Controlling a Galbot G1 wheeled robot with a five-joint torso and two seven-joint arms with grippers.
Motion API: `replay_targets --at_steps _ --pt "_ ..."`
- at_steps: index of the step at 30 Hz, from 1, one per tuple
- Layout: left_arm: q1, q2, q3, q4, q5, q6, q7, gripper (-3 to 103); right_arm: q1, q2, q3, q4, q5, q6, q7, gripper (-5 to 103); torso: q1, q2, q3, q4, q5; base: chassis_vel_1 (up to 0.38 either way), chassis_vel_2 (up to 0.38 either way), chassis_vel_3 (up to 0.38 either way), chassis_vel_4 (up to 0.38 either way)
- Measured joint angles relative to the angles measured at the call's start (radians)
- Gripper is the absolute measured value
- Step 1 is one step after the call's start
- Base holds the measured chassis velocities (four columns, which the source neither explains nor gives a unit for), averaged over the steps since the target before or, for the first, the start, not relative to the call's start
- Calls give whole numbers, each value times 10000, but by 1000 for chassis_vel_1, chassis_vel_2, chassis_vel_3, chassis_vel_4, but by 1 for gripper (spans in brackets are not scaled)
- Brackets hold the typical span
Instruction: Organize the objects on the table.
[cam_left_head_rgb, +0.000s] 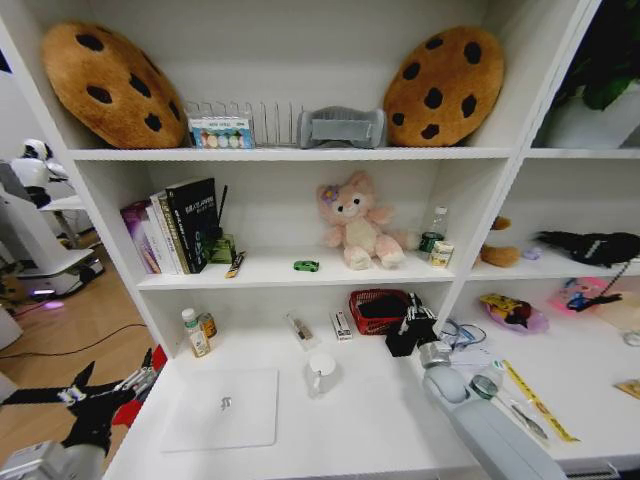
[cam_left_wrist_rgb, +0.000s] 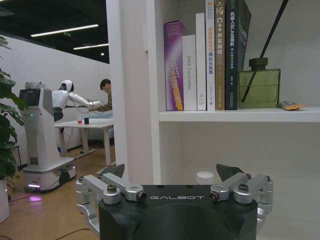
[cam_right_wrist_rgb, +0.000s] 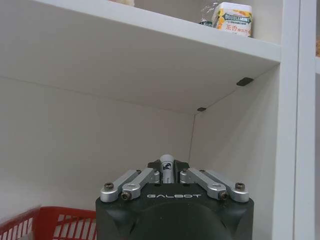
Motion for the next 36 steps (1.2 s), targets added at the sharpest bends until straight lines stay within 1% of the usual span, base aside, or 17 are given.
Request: replay_targets --at_steps 9,11,13,14,15,16,17,18,20,21,23,24,26,27,29,31,36 --pt "0 0 0 0 0 0 0 100 153 122 -117 -238 -146 159 -206 10 0 0 0 0 0 0 0 0 0" --pt "0 0 0 0 0 0 0 100 54 58 -71 -200 -27 159 -529 24 0 0 0 0 0 0 0 0 0" --pt "0 0 0 0 0 0 0 100 30 46 -53 -187 -22 160 -565 24 1 1 0 0 -1 0 0 0 0" --pt "0 0 0 0 0 0 0 100 -33 23 -13 -127 31 150 -597 35 0 0 0 0 0 0 0 0 0" --pt "0 0 0 0 0 0 0 100 -62 12 3 -94 54 141 -600 35 0 0 0 0 1 0 0 0 0" --pt "0 0 0 0 0 0 0 100 -147 -24 57 13 108 108 -602 46 0 0 0 0 0 0 0 0 0" --pt "0 0 0 0 0 0 0 100 -147 -24 57 13 108 108 -602 46 0 0 0 0 0 0 0 0 0" --pt "0 0 0 0 0 0 0 100 -249 -69 128 162 198 12 -607 51 0 -1 0 1 2 0 0 0 0" --pt "0 0 0 0 0 0 0 100 -405 -157 240 464 412 -224 -674 51 1 -1 0 0 3 0 0 0 0" --pt "0 0 0 0 1 0 0 100 -704 -310 404 1096 756 -596 -788 62 1 0 0 0 1 0 0 0 0" --pt "0 0 0 0 0 0 1 100 -933 -417 507 1590 951 -846 -826 62 1 0 0 -1 0 0 0 0 0" --pt "0 0 0 0 0 0 1 100 -1276 -575 670 2273 1195 -1184 -861 73 0 0 0 0 -1 0 0 0 0" --pt "0 0 0 0 0 0 -1 100 -2128 -801 1205 3554 1583 -1745 -876 79 1 0 0 4 -1 0 0 0 0" --pt "0 0 0 0 0 0 -2 100 -3018 -922 1826 4409 1818 -2158 -968 89 1 0 -1 3 -2 0 0 0 0" --pt "0 0 -1 0 0 0 -2 100 -3493 -958 2133 4746 1871 -2315 -1061 89 0 0 -1 2 -2 0 0 0 0" --pt "0 0 0 0 0 0 1 100 -5101 -964 3278 5725 1814 -2614 -1501 98 0 0 -2 -1 1 0 0 0 0" --pt "0 0 0 0 0 0 0 100 -7209 -630 4607 6807 1685 -2742 -1781 100 0 0 -2 -2 3 0 0 0 0"
